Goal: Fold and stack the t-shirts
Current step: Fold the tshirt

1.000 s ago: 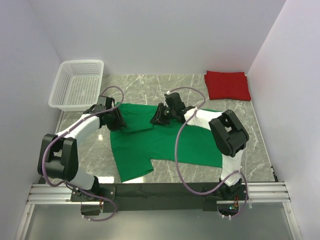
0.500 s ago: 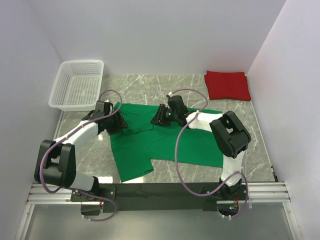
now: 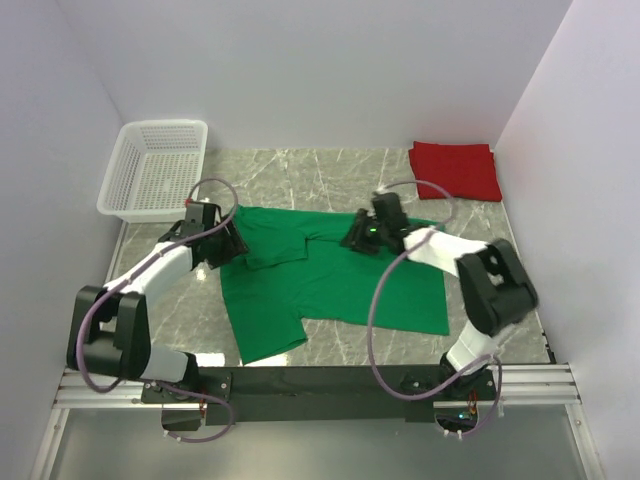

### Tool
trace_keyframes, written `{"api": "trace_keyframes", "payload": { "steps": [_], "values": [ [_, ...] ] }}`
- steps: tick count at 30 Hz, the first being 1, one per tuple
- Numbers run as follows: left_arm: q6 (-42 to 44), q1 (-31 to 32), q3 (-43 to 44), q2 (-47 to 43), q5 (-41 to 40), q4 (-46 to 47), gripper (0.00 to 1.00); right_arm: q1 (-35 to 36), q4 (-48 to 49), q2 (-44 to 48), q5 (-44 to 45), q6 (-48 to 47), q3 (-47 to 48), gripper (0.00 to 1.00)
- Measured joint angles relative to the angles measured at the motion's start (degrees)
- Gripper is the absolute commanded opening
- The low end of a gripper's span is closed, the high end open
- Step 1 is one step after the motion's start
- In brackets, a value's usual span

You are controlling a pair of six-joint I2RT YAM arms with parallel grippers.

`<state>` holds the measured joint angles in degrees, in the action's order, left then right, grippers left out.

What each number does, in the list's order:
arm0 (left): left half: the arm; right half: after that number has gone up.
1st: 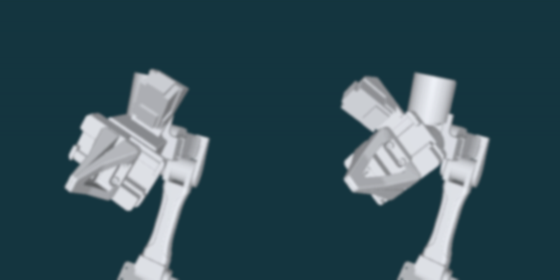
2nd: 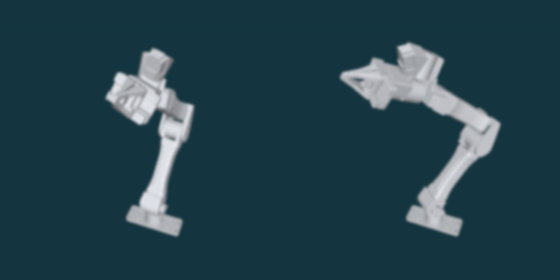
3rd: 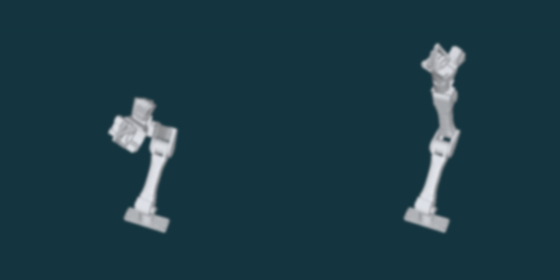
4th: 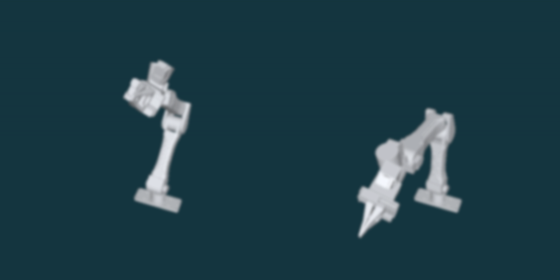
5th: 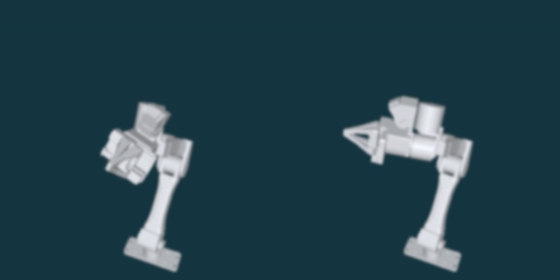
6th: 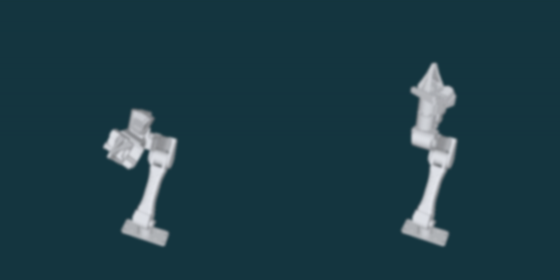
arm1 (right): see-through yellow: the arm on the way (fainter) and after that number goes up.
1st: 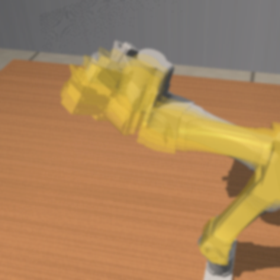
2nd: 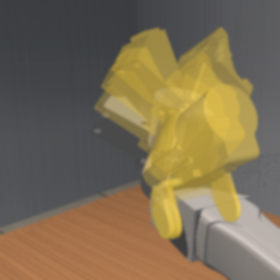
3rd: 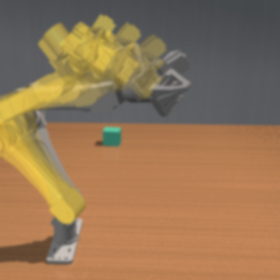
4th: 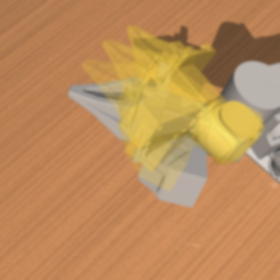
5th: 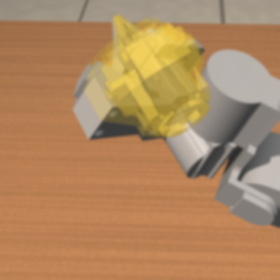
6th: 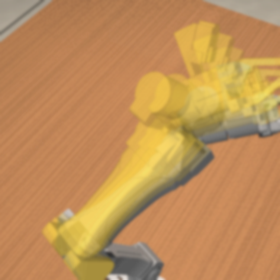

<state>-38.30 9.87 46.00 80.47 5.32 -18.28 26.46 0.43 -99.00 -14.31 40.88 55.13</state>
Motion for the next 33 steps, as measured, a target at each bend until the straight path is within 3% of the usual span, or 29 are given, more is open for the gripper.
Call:
{"api": "trace_keyframes", "payload": {
  "steps": [6, 10, 17, 27, 33],
  "values": [
    [0.59, -0.74, 1.55, -3.17, -3.34, -0.87, 0.69, -12.0, -10.23, 14.78, 9.49, -3.32, -6.36, 0.5],
    [1.33, -0.74, 5.29, -1.42, -3.89, -1.29, 0.67, -18.34, -14.19, 17.9, 14.93, -4.92, -6.12, 0.54],
    [1.42, 0.04, 16.63, 10.45, -3.15, -0.02, 0.65, -23.96, -17.7, 11.65, 21.22, -6.29, -2.12, 0.59],
    [1.68, 3.8, 30.56, 27.74, -3.87, -0.35, 0.54, -25.73, -21.16, 0.42, 18.75, -8.87, 3.98, 0.55],
    [1.64, 4.2, 33.27, 34.53, -4.74, -0.2, 0.51, -26.34, -21.92, -3.56, 17.51, -9.9, 7.3, 0.52]
  ]
}}
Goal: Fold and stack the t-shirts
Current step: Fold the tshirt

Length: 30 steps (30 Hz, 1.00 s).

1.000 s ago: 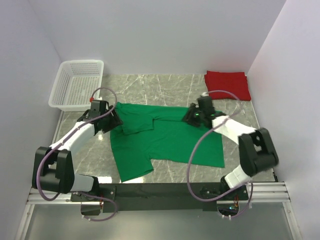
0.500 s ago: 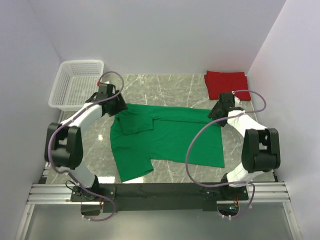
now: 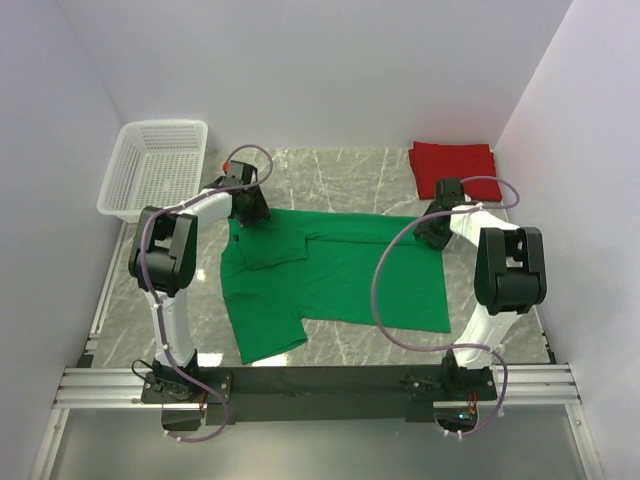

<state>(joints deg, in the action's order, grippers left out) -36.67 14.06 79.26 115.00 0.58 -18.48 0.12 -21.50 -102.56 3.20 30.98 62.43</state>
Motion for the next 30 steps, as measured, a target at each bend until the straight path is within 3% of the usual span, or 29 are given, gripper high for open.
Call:
{"api": "trace_keyframes", "payload": {
  "steps": [14, 22, 30],
  "values": [
    [-4.13, -1.25, 6.32, 4.98, 1.53, 1.03, 0.61, -4.76, -2.4, -10.32, -1.2, -0.79, 14.21, 0.5],
    [-4.0, -3.15, 3.37, -0.59, -4.57, 0.61, 0.58, -5.42, -1.77, -6.56, -3.69, -0.76, 11.58, 0.5],
    [-1.86, -5.46, 9.75, 0.57, -9.92, 0.24, 0.51, -5.4, 0.81, 0.28, -7.8, -0.13, 8.92, 0.49]
  ]
}}
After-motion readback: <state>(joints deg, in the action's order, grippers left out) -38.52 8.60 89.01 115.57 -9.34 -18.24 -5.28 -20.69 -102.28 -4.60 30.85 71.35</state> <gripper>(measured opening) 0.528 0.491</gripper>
